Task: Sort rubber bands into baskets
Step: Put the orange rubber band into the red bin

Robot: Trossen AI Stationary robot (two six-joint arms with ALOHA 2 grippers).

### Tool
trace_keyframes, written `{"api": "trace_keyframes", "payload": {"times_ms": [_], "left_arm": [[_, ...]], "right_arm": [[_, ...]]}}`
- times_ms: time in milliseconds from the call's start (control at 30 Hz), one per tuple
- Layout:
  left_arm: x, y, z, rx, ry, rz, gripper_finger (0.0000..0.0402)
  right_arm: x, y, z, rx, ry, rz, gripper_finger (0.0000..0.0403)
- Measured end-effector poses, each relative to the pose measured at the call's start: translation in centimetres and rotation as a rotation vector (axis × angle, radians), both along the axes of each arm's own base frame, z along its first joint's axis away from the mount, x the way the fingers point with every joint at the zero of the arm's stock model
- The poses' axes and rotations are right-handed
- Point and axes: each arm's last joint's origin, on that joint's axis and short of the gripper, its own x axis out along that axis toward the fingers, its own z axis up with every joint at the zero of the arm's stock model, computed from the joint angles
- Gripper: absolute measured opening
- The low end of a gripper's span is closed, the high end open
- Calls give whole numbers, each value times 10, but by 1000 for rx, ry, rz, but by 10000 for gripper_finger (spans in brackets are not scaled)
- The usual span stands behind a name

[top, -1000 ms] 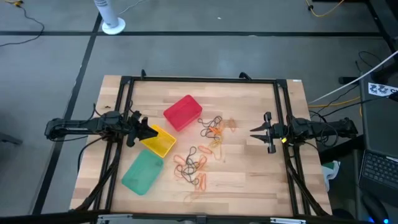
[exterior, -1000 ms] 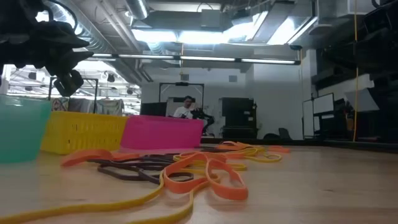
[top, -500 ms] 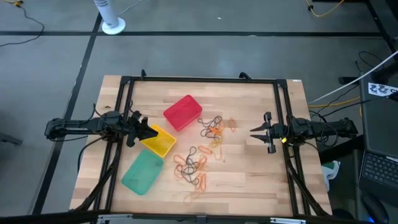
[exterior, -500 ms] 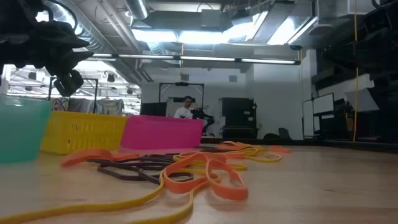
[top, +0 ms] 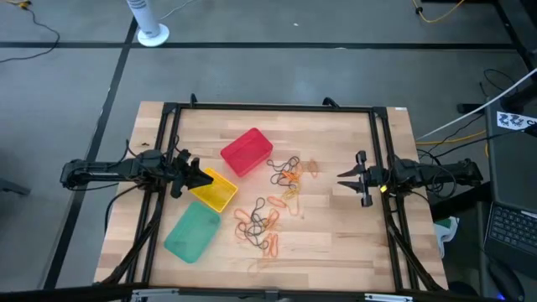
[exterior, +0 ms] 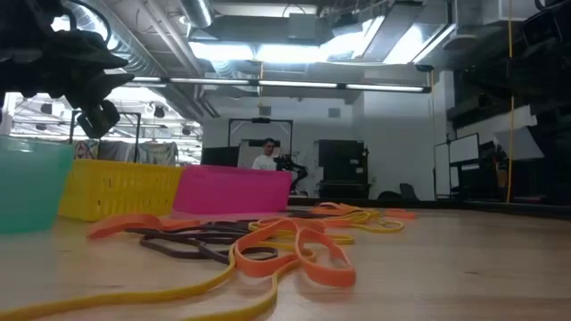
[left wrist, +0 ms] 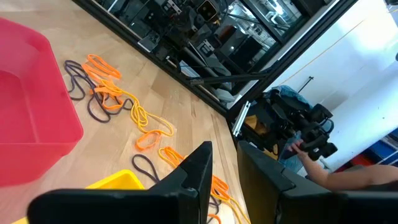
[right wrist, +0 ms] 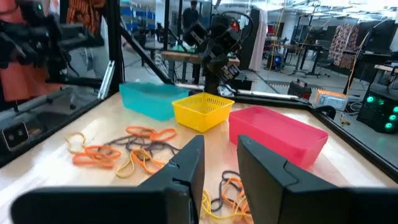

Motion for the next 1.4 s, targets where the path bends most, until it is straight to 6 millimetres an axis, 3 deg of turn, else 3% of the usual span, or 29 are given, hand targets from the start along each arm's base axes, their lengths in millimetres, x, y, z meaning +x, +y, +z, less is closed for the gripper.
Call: {"api": "trace_keyframes", "payload": {"times_ms": [133,267,500,833,1167,1400], "left_arm": [[0,0,0,18,-2,7,72],[0,3,0,169,-14,84,72],[0,7,0,213,-2,237,72],[0,10,4,243,-30,330,72],[8,11,13,340,-108,357,72],[19,9,13,393,-106,337,72]], "right_arm": [[-1,2,9,157,-74,73,96],[-1,1,12,189,-99,58,96],[-2,-8,15,388,-159,-228,96],[3,-10,20,408,-205,-331,117],[34,-8,37,223,7,-469,249],[73,-32,32,128,348,-651,260]]}}
